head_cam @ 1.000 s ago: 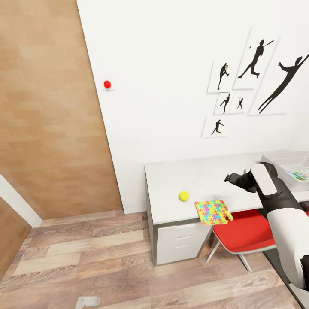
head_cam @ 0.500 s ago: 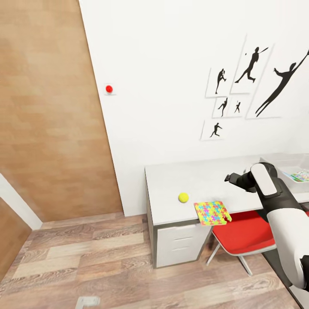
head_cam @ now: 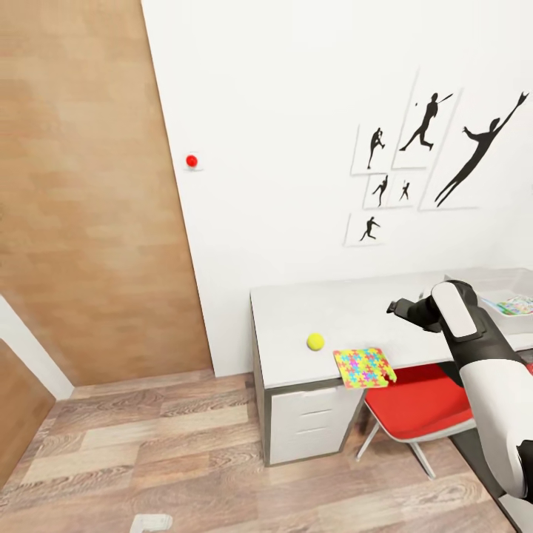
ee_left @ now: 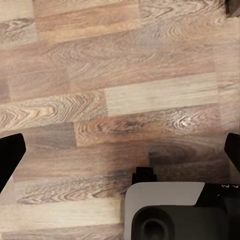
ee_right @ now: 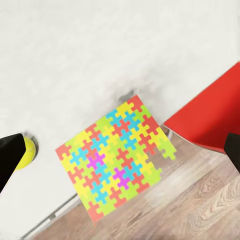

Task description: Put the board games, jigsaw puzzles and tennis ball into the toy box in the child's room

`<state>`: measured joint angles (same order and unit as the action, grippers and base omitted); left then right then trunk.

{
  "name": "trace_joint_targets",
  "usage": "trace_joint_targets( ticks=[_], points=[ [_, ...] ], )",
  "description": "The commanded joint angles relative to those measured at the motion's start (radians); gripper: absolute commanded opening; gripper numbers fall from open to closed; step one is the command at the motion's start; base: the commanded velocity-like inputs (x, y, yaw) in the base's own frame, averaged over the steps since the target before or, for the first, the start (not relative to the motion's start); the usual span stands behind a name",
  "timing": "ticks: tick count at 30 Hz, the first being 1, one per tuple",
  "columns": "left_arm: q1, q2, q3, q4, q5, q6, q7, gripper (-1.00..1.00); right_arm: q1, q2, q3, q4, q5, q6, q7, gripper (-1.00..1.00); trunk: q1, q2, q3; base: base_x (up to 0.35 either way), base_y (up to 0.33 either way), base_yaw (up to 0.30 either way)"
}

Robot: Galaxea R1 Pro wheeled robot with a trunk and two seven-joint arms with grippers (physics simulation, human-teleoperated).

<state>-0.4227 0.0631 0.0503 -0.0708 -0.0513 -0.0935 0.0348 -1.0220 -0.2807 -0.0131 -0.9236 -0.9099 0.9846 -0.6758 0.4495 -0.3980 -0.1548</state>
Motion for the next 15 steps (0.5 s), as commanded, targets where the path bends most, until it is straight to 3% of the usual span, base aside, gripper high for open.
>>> trace_joint_targets(
  ticks=[1, 15],
  points=[
    [-0.001, 0.000, 0.005, 0.001, -0.005, -0.004, 0.002, 1.00, -0.001, 0.000, 0.000, -0.001, -0.010, 0.002, -0.010, 1.00, 0.001, -0.002, 0.000, -0.037, 0.000, 0.000],
    [-0.001, 0.000, 0.005, 0.001, -0.006, -0.005, 0.002, 1.00, 0.021, -0.001, -0.001, 0.000, -0.011, -0.017, -0.010, 1.00, 0.001, -0.002, 0.023, -0.007, 0.000, 0.000]
  ],
)
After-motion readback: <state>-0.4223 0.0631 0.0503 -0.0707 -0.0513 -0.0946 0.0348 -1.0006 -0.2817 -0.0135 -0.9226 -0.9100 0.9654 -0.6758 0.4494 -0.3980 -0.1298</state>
